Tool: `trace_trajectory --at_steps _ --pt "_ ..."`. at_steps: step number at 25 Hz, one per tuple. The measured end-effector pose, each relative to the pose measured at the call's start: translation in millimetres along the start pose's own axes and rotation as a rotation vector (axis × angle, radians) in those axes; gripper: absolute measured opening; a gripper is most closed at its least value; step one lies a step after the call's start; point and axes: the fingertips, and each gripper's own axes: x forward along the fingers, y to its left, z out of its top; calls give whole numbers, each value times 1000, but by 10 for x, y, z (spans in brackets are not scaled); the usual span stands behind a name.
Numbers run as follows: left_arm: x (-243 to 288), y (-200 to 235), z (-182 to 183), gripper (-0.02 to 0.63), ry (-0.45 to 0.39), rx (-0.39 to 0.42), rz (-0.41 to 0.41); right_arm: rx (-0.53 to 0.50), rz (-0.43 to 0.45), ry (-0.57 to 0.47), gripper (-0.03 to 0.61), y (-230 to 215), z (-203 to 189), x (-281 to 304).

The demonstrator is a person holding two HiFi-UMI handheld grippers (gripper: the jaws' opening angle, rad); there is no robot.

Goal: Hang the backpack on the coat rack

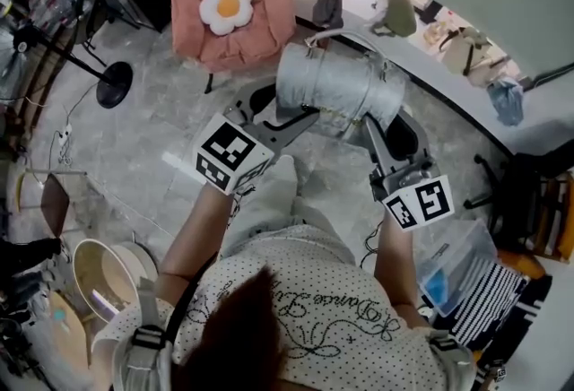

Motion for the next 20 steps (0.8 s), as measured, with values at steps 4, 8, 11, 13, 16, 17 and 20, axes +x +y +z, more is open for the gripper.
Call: trace_trajectory --at_steps 4,8,11,13,16,17,20 --pt "117 129 -22 272 -10 -22 -10 -10 -8 7 155 -116 -15 118" --pt "312 370 -37 272 -14 -32 -25 -8 -24 15 155 -314 -66 333" --pt "509 599 -34 272 -13 -32 -39 -10 -36 27 155 -520 -99 536" --pt "651 782 -29 272 -13 -33 -47 -17 -44 39 155 -672 -114 704" --pt "860 1106 8 271 -17 -33 -64 -22 -58 50 155 -897 -119 999" --pt "924 1212 27 270 -18 -32 -70 -23 -64 52 155 -966 -115 1095" --pt "1088 1498 73 270 -20 -19 -93 -29 -83 53 155 -1143 -108 1349"
